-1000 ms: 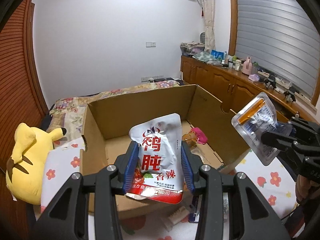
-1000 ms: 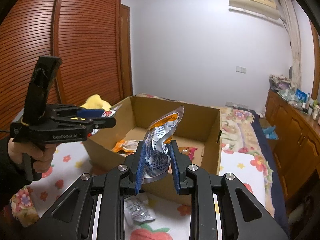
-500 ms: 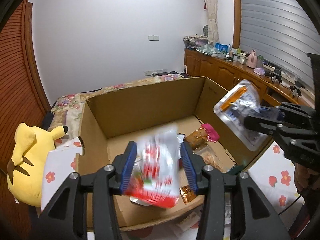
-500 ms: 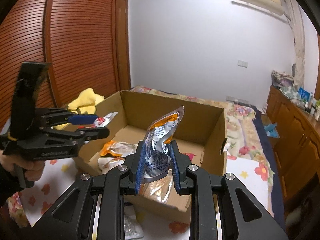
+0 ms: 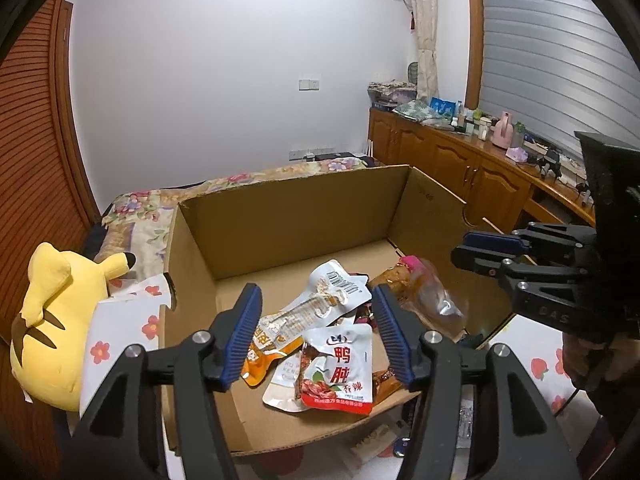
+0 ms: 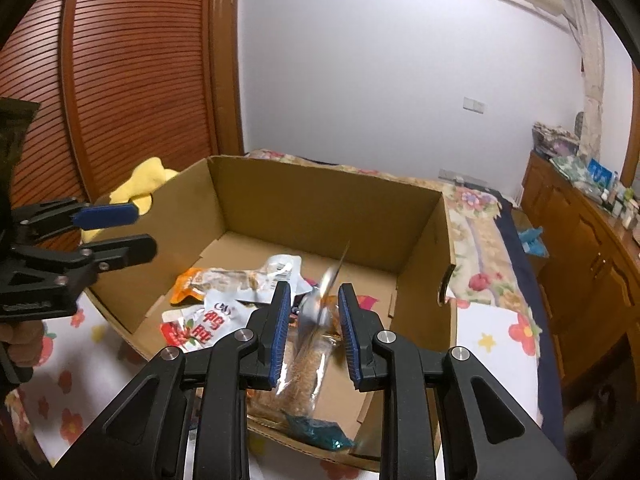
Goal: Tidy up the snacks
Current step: 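Open right gripper to drop the clear packet while left gripper releases the duck gizzard packet, then move both open tools back to the white bar and silver foil packet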
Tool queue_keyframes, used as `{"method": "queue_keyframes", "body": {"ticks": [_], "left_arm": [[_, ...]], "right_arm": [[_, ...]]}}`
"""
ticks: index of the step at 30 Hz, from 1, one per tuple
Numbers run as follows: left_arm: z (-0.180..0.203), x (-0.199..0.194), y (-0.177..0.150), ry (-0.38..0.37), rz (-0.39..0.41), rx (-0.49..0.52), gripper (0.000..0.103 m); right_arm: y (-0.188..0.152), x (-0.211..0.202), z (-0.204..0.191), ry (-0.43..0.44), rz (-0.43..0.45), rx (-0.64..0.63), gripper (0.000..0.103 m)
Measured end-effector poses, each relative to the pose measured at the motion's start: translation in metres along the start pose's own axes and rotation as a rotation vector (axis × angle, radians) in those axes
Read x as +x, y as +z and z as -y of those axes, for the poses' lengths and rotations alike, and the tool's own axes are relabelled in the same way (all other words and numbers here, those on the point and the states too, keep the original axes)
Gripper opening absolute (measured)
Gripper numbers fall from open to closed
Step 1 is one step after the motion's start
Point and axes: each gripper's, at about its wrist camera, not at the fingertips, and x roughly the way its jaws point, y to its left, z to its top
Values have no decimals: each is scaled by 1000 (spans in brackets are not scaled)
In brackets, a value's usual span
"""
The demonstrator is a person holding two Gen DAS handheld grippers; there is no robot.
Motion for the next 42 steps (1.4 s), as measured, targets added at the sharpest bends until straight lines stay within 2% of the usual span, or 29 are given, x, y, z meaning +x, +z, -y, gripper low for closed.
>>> {"method": "queue_keyframes", "body": {"ticks": [9,13,19,24,32,37,42], "left_arm": [[3,-11,-9,-5,8,0,59],[7,-25,-16,-8,18,2,60],[16,-52,-32,-6,36,12,62],[22,-66,-51,-8,44,10,68],[26,-65,-86,-13,-2,7,68],[22,-51,-108,-5,-57,2,68],[13,-35,-127,11,-116,-12,68]], "right_arm": [[-2,-8,1,7,12,16,23],[-7,-27,-5,13,31,20,32],[-15,-57,-16,23,54,27,39],[-26,-75,-27,18,55,33,44],[-49,-83,-42,14,25,25,49],[-59,-78,-48,14,3,24,59],[-67,-68,-53,24,-25,27,61]]}}
